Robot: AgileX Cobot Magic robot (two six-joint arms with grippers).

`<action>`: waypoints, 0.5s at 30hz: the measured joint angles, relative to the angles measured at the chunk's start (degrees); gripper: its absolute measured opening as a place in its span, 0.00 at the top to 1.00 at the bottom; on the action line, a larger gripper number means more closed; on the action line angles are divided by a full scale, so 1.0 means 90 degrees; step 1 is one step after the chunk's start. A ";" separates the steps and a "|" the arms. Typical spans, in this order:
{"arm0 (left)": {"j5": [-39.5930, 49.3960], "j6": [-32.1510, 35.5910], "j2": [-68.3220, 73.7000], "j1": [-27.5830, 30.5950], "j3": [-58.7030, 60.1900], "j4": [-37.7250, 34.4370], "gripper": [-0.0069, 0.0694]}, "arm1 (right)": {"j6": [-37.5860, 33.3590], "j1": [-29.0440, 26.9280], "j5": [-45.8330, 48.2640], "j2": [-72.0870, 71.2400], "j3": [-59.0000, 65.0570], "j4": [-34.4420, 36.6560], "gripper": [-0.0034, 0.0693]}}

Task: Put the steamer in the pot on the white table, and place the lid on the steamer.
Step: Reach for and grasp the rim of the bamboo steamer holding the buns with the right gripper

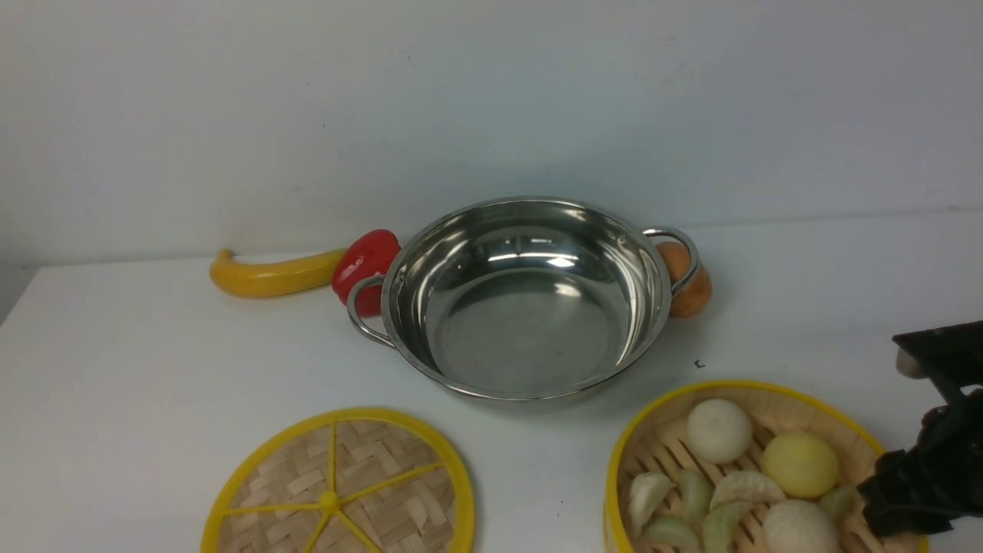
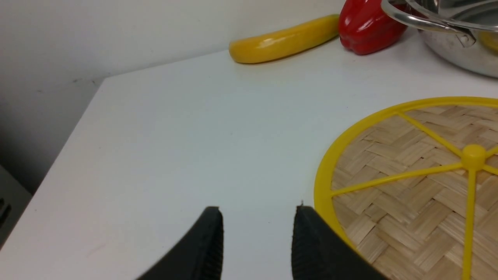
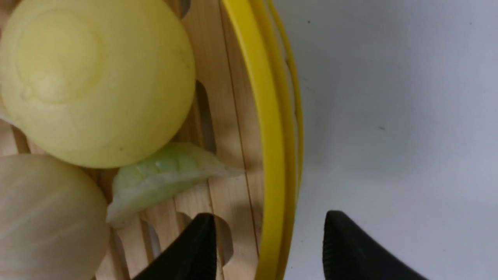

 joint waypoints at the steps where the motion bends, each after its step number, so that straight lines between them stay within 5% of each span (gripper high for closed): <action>1: 0.0000 0.0000 0.0000 0.0000 0.0000 0.0000 0.59 | -0.0001 0.0000 -0.0009 0.0000 0.0000 0.0000 0.46; 15: 0.0000 0.0000 -0.0001 0.0000 0.0000 0.0000 0.59 | 0.0035 0.0000 -0.0183 0.0000 -0.0019 -0.0112 0.79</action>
